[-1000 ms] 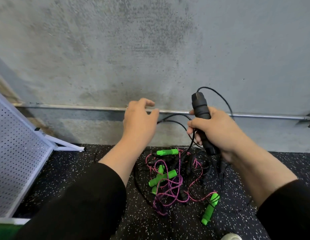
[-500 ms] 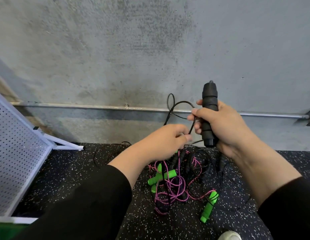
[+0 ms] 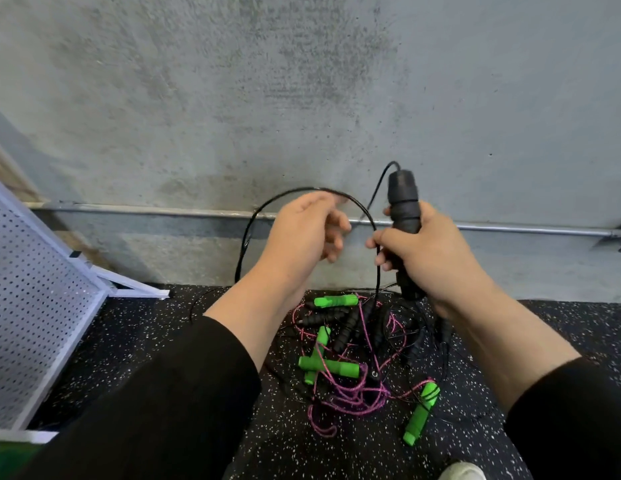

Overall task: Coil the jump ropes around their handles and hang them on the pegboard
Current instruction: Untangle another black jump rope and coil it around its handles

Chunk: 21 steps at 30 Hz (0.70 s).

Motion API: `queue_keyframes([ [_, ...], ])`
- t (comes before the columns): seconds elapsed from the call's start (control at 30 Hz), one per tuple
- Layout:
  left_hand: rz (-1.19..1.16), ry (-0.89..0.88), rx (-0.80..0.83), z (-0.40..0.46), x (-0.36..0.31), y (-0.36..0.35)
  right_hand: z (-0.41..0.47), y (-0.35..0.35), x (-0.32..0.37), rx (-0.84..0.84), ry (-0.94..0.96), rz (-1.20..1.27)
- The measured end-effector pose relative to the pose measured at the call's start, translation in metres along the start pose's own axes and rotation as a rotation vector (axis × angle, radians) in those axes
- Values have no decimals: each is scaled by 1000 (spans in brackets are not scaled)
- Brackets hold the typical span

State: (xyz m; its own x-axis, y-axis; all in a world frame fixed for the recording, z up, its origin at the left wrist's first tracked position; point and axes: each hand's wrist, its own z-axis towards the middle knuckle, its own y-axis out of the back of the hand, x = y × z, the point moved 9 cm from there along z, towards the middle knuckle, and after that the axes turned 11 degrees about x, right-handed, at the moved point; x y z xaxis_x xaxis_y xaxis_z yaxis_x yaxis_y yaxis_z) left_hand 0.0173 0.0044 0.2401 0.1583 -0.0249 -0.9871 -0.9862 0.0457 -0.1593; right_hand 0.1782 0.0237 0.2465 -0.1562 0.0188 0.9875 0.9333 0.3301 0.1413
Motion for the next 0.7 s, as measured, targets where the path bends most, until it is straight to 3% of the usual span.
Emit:
queue_keyframes([
  [0.03,184,78,10,0,6,1,0,3,4,-18,26,30],
  [0.1,549,238,185,-4,22,-13,-1,6,13,-14,76,58],
  [0.2,794,331,473,-17,43,-44,-3,3,24,8,127,92],
  [0.33,937,218,379,-9,32,-47,-5,7,25,-39,127,130],
  [0.4,883,139,243,-2,19,-39,-5,15,18,-80,83,110],
  [0.5,537,23,90,1,3,-24,-3,15,-2,-13,-63,22],
  [0.6,179,-21,52,-1,0,-16,-4,-4,-19,156,-172,-4],
  [0.7,-13,-51,57,-1,-4,-15,-3,-14,-16,182,-147,-59],
])
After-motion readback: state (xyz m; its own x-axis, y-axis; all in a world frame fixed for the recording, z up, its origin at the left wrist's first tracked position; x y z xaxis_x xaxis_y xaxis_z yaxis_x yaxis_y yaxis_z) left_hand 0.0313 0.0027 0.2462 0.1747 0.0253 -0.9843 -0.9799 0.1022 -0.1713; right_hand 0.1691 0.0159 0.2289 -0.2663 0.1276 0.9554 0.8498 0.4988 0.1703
